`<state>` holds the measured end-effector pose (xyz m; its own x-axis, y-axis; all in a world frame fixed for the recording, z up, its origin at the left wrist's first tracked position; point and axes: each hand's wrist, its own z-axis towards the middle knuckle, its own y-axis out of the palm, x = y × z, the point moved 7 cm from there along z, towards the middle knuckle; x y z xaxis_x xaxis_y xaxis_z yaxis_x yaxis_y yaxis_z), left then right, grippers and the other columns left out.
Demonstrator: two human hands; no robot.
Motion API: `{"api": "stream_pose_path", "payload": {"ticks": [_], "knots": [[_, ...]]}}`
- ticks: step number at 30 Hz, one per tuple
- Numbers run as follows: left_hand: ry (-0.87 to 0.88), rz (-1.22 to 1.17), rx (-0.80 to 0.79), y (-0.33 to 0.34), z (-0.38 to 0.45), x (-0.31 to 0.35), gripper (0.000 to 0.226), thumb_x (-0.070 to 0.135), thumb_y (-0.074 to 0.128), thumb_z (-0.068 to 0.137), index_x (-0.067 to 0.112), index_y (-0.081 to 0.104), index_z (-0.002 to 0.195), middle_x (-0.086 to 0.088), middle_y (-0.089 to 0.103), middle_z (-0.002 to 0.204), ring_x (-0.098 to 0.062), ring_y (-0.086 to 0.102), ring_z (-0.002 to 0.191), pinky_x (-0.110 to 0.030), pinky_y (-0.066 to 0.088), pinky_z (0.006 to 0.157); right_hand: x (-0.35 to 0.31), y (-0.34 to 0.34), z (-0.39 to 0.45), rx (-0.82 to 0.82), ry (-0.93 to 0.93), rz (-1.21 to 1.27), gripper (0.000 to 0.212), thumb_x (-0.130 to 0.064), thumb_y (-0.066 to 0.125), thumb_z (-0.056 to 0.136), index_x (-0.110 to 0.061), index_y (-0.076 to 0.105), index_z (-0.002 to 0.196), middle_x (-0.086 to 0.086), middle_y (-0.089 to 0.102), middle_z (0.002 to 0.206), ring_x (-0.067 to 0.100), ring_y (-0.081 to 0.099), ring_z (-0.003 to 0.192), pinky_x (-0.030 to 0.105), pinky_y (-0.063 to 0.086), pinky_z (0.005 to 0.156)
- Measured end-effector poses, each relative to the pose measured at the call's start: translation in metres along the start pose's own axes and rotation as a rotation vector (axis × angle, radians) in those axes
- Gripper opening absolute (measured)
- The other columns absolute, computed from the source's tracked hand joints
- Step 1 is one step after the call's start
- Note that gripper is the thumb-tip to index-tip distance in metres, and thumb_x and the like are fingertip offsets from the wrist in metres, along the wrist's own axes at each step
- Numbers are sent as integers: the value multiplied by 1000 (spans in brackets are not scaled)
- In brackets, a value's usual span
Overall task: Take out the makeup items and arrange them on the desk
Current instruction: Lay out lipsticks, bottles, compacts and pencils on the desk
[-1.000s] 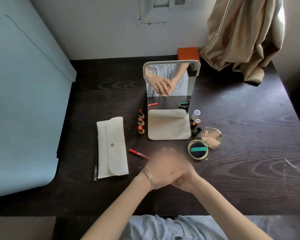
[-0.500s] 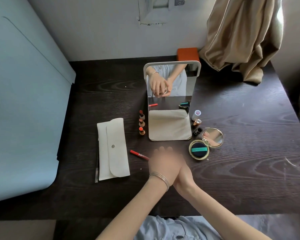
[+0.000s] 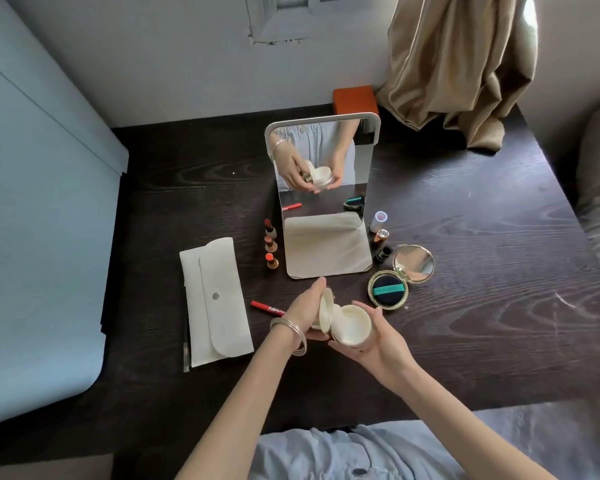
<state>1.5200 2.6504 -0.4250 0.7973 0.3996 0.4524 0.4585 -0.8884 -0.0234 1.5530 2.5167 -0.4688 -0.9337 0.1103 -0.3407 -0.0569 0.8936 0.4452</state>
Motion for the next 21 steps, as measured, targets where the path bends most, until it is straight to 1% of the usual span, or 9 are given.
{"api": "stream_pose_path", "payload": {"ticks": [2,7,9,12,14,15,18,19,21], "knots": [[-60,-82,-28,4,-1,-5,53,54,34,94,12,57,118,-5,62,91,-17,59,80,-29,54,59,-5,0,-4,-32,-3,-22,44,-44,37,97,-13,56,122,19,56,127,39,54,116,54,52,86],[-104,-113,-49,20,-1,-9,56,55,33,95,10,53,123,-7,61,95,-17,58,81,-29,54,61,-18,-2,-13,-68,-111,-192,59,-48,62,81,-21,42,129,10,48,128,30,51,119,43,57,81],[-105,-108,-50,26,0,-10,57,56,34,94,12,49,128,-9,59,103,-18,58,83,-30,54,61,-23,-5,-14,-74,-155,-289,63,-49,61,76,-20,40,128,8,45,129,27,50,119,41,57,81],[-117,-115,-56,33,-4,-9,55,55,34,94,14,47,129,-8,58,99,-18,58,81,-28,54,57,-28,-9,-15,-81,-192,-338,73,-53,63,68,-17,41,127,7,47,126,26,51,117,43,56,84],[-99,-93,-47,34,-4,-8,51,54,32,95,16,48,124,-10,58,105,-19,59,84,-30,55,61,-29,-9,-16,-83,-201,-344,81,-58,69,60,-17,43,126,5,49,123,25,52,115,45,55,85],[-71,-50,-30,34,-3,-6,45,53,31,96,17,49,117,-10,57,107,-21,59,88,-33,56,69,-29,-8,-16,-79,-203,-346,82,-58,71,59,-18,44,124,4,50,122,23,52,114,45,55,86],[159,323,64,34,-1,8,34,46,24,97,18,43,98,-8,50,112,-24,49,105,-39,46,92,-27,-4,-14,-84,-223,-330,47,-41,63,82,-18,46,120,1,50,115,18,53,107,41,57,81],[226,383,110,32,-3,11,39,49,24,95,17,44,102,-9,49,118,-25,48,108,-40,42,95,-26,-3,-14,-86,-221,-319,35,-32,57,91,-17,46,120,0,50,113,18,53,105,39,57,79],[276,397,181,27,-5,14,49,54,27,92,15,49,112,-8,49,122,-25,46,110,-39,39,94,-23,-1,-12,-106,-199,-293,28,-22,49,96,-13,45,122,0,50,111,17,53,104,40,58,78]]}}
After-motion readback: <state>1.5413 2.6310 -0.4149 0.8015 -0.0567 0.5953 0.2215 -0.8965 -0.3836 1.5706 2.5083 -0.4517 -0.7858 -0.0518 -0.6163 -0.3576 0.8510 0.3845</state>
